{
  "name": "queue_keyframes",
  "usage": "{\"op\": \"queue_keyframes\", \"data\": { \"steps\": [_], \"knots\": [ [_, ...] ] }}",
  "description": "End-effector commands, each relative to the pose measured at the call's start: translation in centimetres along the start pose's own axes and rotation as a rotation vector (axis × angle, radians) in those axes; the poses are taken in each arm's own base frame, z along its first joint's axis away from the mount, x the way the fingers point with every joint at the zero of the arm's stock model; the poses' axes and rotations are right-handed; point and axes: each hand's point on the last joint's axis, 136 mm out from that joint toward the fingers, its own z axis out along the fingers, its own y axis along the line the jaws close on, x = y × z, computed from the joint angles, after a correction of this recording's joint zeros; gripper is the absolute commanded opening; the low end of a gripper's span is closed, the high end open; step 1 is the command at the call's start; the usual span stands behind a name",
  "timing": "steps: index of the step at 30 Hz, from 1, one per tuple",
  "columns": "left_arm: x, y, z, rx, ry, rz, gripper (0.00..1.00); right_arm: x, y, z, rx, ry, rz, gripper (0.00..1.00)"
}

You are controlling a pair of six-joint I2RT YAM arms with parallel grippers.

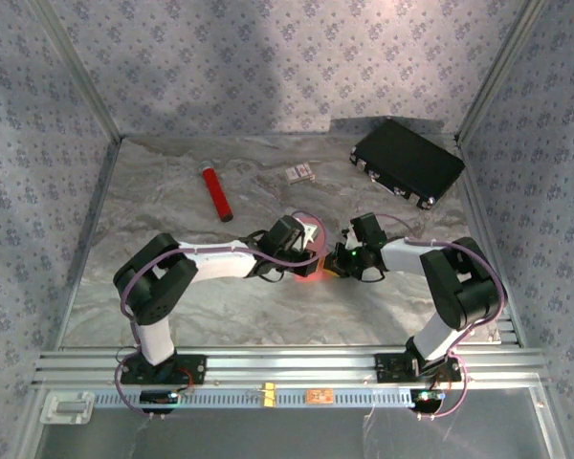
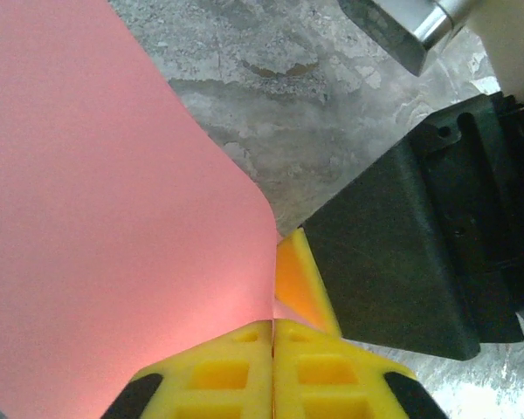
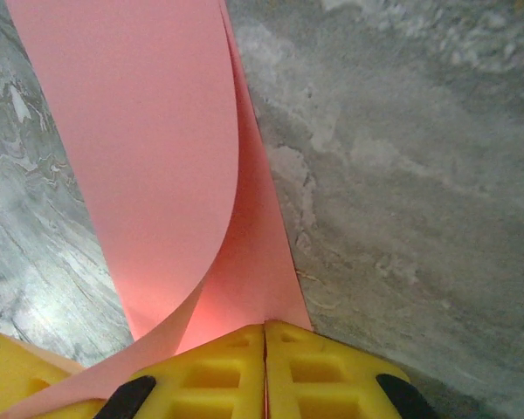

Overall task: Fold a paper plane with a square sheet of paper (pick it up from the middle)
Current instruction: Fold the triangle a second time at the center of the table.

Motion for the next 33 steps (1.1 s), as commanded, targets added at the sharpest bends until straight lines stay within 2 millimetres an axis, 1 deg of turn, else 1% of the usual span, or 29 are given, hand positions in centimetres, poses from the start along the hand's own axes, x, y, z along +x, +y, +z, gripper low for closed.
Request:
{"op": "queue_keyframes", "data": {
  "steps": [1,4,9,12,18,23,26,29,30,33],
  "knots": [
    [-0.8,-0.1,0.1,0.001,-0.007,0.022,0.02,0.5,-2.2,0.3,0.092,0.023,0.021,0.09],
    [-0.5,0.0,0.3,0.009,0.003,0.017,0.0,0.1,-1.4,0.1,0.066,0.011,0.008,0.09],
    [-0.5,-0.2,0.2,0.024,-0.006,-0.003,0.0,-0.3,0.9,-0.2,-0.005,-0.004,-0.017,0.1],
    [-0.5,-0.2,0.2,0.028,-0.007,-0.009,0.0,-0.5,1.6,-0.3,-0.032,-0.012,-0.012,0.1],
    [-0.6,-0.3,0.1,0.032,-0.013,-0.018,0.0,-0.3,2.2,0.1,-0.072,-0.008,0.001,0.1],
    [-0.5,-0.2,0.1,0.029,-0.009,-0.017,0.0,-0.2,1.7,0.4,-0.054,-0.01,0.009,0.1],
    [-0.5,0.0,0.1,0.023,-0.01,-0.02,0.0,0.6,-0.3,0.8,0.028,0.023,0.021,0.09],
    [-0.5,0.5,-0.1,0.018,-0.011,-0.034,0.0,1.0,-2.2,0.8,0.1,0.031,0.019,0.08],
    [-0.5,0.7,-0.1,0.021,-0.011,-0.041,0.0,1.1,-2.6,0.7,0.112,0.033,0.019,0.08],
    [-0.6,1.5,-0.1,0.031,-0.007,-0.069,0.0,1.1,-2.9,0.5,0.112,0.034,0.023,0.08]
  ]
}}
